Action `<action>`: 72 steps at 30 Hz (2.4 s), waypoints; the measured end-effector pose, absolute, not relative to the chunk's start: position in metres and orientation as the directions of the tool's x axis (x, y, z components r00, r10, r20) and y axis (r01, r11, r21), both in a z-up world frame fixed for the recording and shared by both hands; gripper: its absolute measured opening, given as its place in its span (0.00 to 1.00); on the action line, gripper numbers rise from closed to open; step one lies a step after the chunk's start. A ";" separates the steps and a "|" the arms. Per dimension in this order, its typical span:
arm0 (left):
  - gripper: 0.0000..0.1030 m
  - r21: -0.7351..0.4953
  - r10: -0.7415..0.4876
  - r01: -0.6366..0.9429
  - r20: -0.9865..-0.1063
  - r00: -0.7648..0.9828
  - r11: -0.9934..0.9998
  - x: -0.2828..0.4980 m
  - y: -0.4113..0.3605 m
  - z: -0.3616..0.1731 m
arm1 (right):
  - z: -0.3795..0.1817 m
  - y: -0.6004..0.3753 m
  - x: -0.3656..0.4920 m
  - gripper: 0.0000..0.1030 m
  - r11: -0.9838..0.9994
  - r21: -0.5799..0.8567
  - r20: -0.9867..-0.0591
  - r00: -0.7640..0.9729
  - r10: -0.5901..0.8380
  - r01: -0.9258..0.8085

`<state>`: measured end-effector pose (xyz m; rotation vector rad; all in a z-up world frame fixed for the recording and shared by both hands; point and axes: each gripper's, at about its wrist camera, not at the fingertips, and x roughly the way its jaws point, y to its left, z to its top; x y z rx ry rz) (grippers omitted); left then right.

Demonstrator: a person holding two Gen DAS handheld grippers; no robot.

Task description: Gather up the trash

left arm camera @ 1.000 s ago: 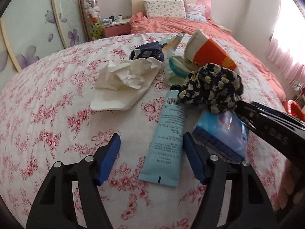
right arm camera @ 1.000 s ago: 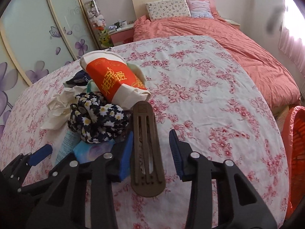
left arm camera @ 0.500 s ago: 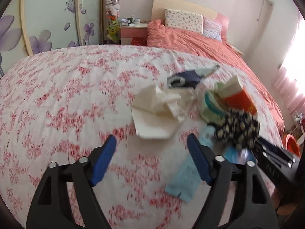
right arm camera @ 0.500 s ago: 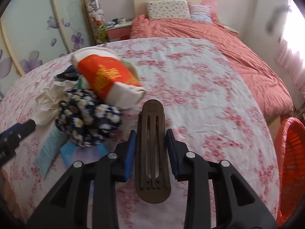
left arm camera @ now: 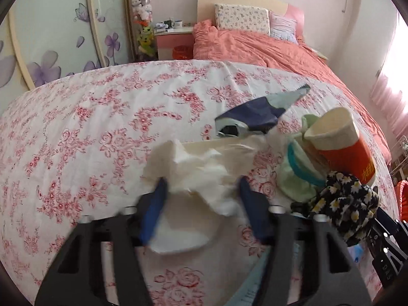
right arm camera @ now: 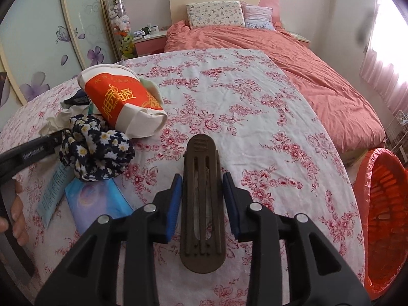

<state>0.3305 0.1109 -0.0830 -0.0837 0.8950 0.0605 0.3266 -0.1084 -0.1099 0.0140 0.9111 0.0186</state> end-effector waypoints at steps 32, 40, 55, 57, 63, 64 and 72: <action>0.71 0.008 0.102 -0.154 -0.783 0.614 0.988 0.254 0.152 -0.091 | -0.111 -0.126 0.300 0.40 0.999 0.016 -0.785 0.620 -0.019 0.051; 0.93 0.016 0.127 -0.191 -0.799 0.588 0.982 0.257 0.156 -0.095 | -0.113 -0.130 0.301 0.46 0.998 0.003 -0.786 0.616 -0.041 0.070; 0.94 0.037 0.108 -0.130 -0.797 0.594 0.991 0.275 0.149 -0.094 | -0.113 -0.130 0.301 0.46 0.998 0.003 -0.787 0.616 -0.041 0.069; 0.98 0.038 0.115 -0.142 -0.802 0.587 0.989 0.276 0.151 -0.095 | -0.113 -0.130 0.301 0.46 0.998 0.003 -0.787 0.616 -0.041 0.070; 0.98 0.018 0.101 -0.146 -0.805 0.584 0.989 0.276 0.153 -0.096 | -0.113 -0.130 0.302 0.46 0.998 0.003 -0.787 0.616 -0.041 0.070; 0.98 0.018 0.101 -0.146 -0.805 0.584 0.989 0.276 0.152 -0.096 | -0.113 -0.130 0.302 0.46 0.998 0.003 -0.787 0.616 -0.041 0.070; 0.98 0.018 0.101 -0.146 -0.805 0.584 0.989 0.276 0.153 -0.096 | -0.113 -0.130 0.302 0.47 0.998 0.003 -0.787 0.616 -0.040 0.070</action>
